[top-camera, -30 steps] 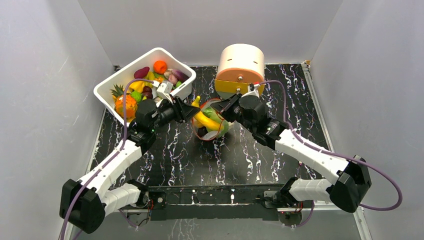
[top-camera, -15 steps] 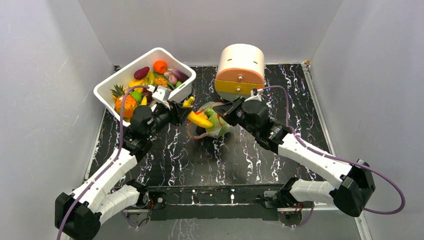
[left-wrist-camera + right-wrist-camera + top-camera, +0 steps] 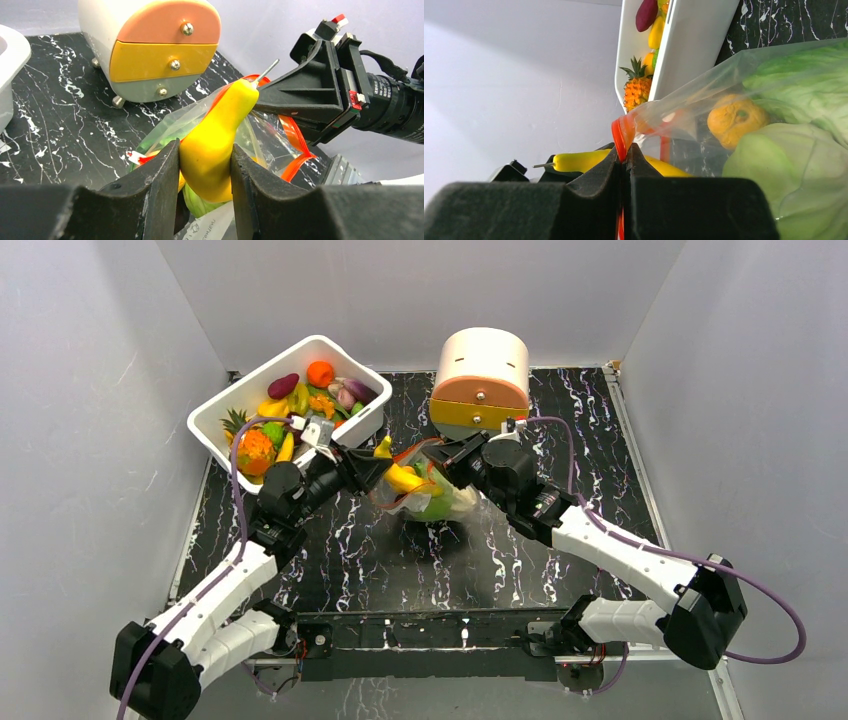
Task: Place the food in the zip-top bag and seal the zipper
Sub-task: Place the fake fruit in the zipper food storage bag.
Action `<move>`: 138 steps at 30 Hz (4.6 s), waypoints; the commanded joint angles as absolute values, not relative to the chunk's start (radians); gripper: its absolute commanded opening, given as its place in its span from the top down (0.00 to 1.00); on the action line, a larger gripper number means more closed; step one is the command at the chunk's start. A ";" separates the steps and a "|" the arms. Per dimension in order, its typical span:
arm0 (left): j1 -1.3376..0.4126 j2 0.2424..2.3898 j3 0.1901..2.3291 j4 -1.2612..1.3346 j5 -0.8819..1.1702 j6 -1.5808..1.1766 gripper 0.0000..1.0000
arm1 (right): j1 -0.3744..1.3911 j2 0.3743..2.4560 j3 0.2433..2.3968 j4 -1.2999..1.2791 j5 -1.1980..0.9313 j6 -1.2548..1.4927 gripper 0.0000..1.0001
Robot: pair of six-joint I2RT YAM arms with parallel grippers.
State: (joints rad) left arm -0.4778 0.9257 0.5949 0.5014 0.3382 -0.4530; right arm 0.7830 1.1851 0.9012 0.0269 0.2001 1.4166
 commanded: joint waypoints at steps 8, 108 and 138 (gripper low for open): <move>-0.539 1.087 0.416 1.075 0.402 -0.594 0.91 | 0.778 1.178 0.904 0.212 0.204 1.441 1.00; -0.551 0.880 0.861 -0.255 0.216 -1.112 1.00 | 0.754 1.222 1.024 0.119 -0.157 0.615 1.00; -0.552 1.024 0.970 -0.474 0.262 -1.553 0.73 | 0.841 1.256 1.081 0.205 0.073 0.546 1.00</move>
State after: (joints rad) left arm -0.5465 1.0428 0.9657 -0.5095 0.2230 -1.5719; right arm 0.8333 1.2720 0.9859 0.1265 0.0410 0.5331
